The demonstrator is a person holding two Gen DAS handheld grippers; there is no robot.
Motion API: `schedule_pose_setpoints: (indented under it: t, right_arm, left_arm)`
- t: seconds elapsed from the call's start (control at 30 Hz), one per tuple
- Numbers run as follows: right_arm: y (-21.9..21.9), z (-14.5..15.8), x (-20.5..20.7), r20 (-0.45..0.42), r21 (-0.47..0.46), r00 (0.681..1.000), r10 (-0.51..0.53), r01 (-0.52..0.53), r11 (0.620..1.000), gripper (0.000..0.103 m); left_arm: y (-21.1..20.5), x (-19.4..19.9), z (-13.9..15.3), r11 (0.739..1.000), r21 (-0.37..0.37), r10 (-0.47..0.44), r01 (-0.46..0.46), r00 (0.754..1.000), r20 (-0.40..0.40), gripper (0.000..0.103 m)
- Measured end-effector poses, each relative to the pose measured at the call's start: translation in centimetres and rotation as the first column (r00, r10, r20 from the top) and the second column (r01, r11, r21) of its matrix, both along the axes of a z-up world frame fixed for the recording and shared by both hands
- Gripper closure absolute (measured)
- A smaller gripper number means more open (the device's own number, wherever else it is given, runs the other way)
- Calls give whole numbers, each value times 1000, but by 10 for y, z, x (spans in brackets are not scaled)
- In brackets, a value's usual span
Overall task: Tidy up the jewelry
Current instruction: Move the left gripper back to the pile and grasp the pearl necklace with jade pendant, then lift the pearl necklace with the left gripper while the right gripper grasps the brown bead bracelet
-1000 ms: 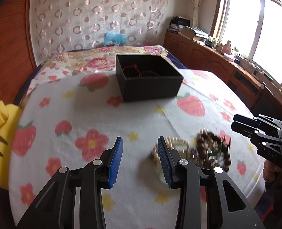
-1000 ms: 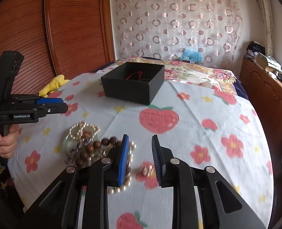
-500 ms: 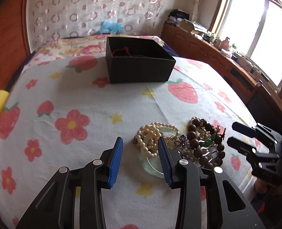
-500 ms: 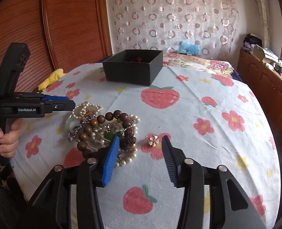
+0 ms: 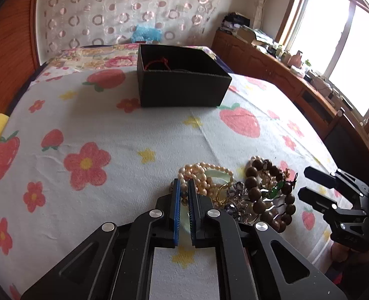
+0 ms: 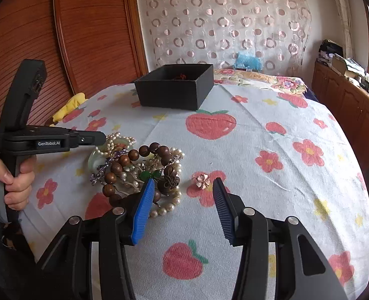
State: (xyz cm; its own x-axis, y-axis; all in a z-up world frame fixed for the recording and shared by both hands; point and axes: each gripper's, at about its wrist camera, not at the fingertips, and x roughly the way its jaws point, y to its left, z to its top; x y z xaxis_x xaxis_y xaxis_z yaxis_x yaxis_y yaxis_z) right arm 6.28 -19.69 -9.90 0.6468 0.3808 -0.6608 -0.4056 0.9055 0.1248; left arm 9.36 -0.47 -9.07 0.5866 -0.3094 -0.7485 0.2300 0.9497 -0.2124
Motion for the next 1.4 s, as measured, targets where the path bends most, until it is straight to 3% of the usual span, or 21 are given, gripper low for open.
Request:
schedule_pose_setpoints:
  t: [0.2,0.43,0.67,0.87,1.4]
  right_arm:
    - [1,0,2,-4,-4,1000,-1,1,1000,52]
    - [3,1,1,5,-27,1000,2,-2,1000,52]
    - [12,14,8,11,-41,999,47,-47,998,52]
    - [23,6,29,-75,-59,993,88,-93,994,53]
    - [28,-2,34,-151,-49,980,127,-136,990,71]
  left_arm:
    - [6,-11,18,1000,0,18,-18,997,69,98]
    - [16,-30,59,999,-31,35,-30,984,176,98]
    - [11,-32,78,1000,-10,15,-13,976,219,98]
    - [17,-39,101,1000,-25,17,-11,961,275,98]
    - [21,-40,129,1000,-11,17,-14,939,343,98]
